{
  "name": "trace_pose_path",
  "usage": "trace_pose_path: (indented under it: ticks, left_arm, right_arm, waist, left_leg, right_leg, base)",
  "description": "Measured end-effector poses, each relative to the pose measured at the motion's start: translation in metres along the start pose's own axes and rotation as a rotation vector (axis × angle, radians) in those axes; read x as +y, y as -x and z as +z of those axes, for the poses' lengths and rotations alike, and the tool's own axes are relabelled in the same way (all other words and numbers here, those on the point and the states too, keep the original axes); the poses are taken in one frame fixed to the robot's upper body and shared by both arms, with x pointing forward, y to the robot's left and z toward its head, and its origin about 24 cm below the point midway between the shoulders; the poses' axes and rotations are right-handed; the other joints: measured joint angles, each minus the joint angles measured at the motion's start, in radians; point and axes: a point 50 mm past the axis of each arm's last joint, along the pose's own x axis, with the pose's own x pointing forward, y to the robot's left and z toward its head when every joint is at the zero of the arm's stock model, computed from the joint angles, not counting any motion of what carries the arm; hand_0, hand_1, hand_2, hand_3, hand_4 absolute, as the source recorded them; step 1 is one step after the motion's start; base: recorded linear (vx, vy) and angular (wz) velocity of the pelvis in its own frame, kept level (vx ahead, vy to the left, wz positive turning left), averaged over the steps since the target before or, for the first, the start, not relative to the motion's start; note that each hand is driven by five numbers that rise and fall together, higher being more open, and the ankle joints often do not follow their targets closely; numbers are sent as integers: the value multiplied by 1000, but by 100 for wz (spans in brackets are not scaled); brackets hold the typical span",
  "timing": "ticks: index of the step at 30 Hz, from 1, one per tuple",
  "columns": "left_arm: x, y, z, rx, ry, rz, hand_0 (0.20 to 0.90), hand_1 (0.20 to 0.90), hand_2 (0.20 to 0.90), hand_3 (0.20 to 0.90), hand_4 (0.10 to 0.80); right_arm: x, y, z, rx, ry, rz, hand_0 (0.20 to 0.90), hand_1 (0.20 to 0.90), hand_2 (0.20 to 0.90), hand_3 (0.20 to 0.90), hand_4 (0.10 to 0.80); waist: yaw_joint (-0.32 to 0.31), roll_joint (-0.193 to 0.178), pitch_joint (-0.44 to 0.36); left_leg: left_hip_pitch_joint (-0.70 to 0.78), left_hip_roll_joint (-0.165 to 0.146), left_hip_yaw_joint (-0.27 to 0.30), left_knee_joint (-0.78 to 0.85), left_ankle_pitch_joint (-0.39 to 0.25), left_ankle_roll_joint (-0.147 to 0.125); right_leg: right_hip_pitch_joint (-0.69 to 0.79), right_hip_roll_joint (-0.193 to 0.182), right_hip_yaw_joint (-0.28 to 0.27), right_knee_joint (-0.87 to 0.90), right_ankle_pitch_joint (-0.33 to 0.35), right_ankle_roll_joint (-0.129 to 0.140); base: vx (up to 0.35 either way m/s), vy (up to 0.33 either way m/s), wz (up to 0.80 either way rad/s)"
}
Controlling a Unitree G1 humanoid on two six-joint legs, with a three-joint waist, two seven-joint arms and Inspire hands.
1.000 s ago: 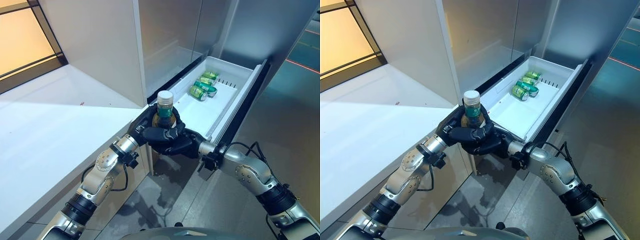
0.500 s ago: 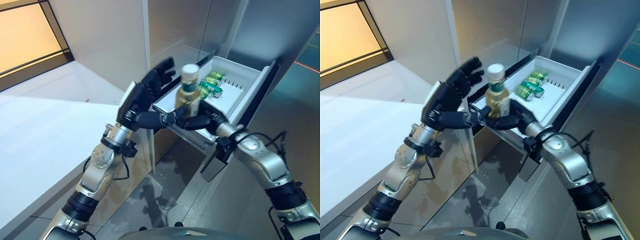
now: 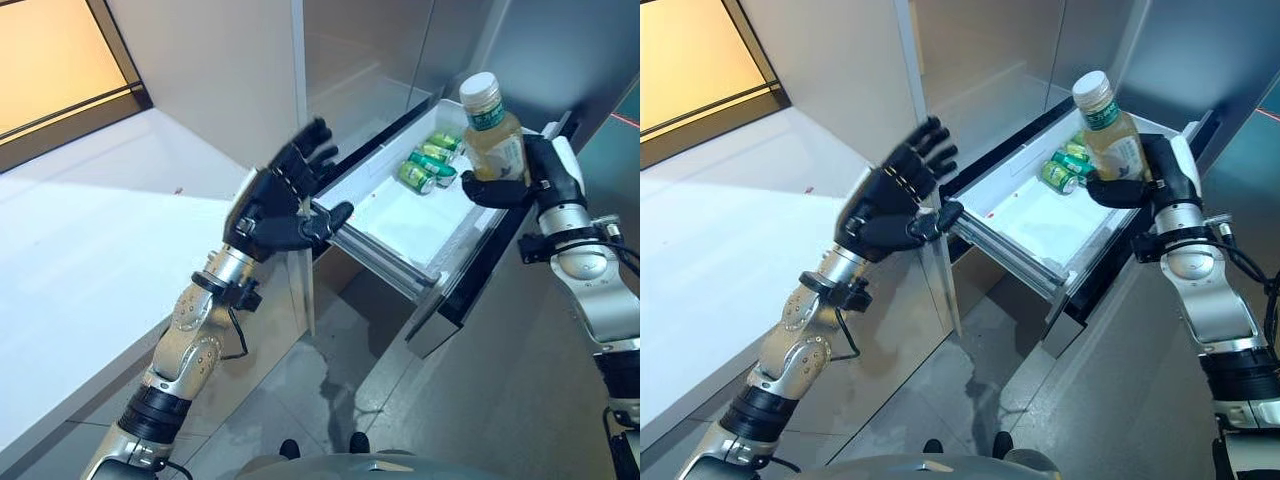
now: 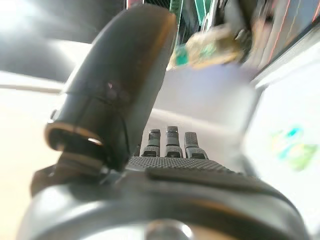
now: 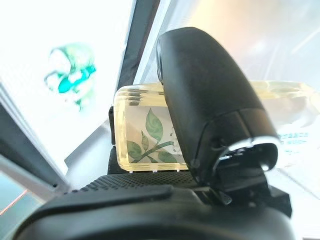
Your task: Put drinks into fridge and close the fridge
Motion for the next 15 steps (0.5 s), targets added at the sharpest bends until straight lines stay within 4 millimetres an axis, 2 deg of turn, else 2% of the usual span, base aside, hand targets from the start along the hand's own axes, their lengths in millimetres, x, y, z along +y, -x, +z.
trace_pose_path:
  ticks: [3,6,9,12,15]
  left_arm:
    - [2,17,-40,200,158,19,900,900,900,900,800]
    - [5,47,-77,370,321,86,900,900,900,900,800]
    - [9,82,-103,514,401,182,900,900,900,900,800]
    - [16,109,-116,615,396,249,900,900,900,900,800]
    - [26,132,-126,722,350,306,900,900,900,900,800]
  right_arm:
    - [-15,-13,-1,20,33,-62,300,300,300,200,100]
    - [-33,-31,0,32,113,-94,300,300,300,200,100]
    - [-56,-45,-3,74,121,-144,300,300,300,200,100]
    - [-76,-52,-11,144,112,-161,300,300,300,200,100]
    - [-80,-56,-19,201,101,-131,300,300,300,200,100]
  waist:
    - [18,4,7]
    - [23,8,10]
    - [57,11,12]
    - [84,11,13]
    - [122,11,13]
  left_leg:
    - [1,-1,-11,0,3,-1]
    - [-1,-6,-41,0,9,0]
    - [-16,-12,-73,0,19,1]
    - [-36,-19,-108,0,29,2]
    - [-66,-21,-124,0,39,2]
  right_leg:
    - [7,-2,-20,0,-2,2]
    - [16,-8,-50,0,-8,4]
    - [17,-13,-83,0,-13,5]
    - [12,-19,-112,0,-17,7]
    - [-10,-21,-131,0,-17,8]
  base:
    - [78,49,16]
    - [81,47,29]
    - [60,27,29]
    - [9,-9,37]
    - [-11,-34,22]
